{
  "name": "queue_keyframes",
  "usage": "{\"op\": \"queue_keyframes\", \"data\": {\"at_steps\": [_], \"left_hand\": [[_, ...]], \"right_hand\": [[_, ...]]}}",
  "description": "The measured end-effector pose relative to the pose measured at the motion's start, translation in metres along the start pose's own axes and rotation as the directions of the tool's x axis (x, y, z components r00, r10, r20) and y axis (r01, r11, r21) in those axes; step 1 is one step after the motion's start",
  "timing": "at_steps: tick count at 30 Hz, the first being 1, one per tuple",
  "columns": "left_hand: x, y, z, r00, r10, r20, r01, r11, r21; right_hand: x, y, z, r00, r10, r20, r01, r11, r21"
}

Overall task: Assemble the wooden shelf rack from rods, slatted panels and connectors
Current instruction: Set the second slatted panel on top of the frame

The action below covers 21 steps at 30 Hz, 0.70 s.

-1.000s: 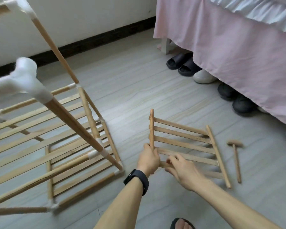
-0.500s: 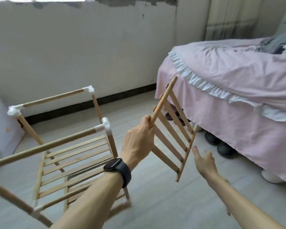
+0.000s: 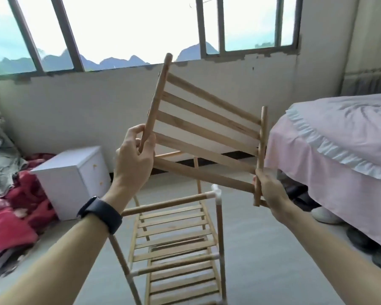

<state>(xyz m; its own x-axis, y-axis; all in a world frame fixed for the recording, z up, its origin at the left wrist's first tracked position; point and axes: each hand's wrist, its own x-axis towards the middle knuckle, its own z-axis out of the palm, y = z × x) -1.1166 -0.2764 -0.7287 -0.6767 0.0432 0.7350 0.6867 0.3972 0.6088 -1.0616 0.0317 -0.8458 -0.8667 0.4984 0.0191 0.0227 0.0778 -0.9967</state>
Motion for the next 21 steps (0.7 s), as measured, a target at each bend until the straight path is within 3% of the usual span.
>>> {"op": "queue_keyframes", "data": {"at_steps": [4, 9, 16, 21], "left_hand": [[0.009, -0.031, -0.050, 0.981, -0.126, -0.149, 0.114, 0.990, -0.086], [0.006, -0.074, -0.082, 0.896, -0.402, -0.190, 0.366, 0.909, -0.198], [-0.005, -0.119, -0.102, 0.796, -0.585, 0.157, 0.606, 0.766, -0.214], [-0.012, -0.150, -0.091, 0.720, -0.644, 0.258, 0.692, 0.694, -0.199]], "right_hand": [[0.004, -0.032, 0.045, 0.975, -0.128, 0.184, 0.134, 0.991, -0.021], [0.013, -0.046, 0.097, 0.957, -0.267, 0.110, 0.277, 0.957, -0.085], [0.024, -0.032, 0.136, 0.968, -0.243, 0.067, 0.250, 0.955, -0.158], [0.034, -0.018, 0.134, 0.966, -0.240, 0.093, 0.255, 0.943, -0.214]]}}
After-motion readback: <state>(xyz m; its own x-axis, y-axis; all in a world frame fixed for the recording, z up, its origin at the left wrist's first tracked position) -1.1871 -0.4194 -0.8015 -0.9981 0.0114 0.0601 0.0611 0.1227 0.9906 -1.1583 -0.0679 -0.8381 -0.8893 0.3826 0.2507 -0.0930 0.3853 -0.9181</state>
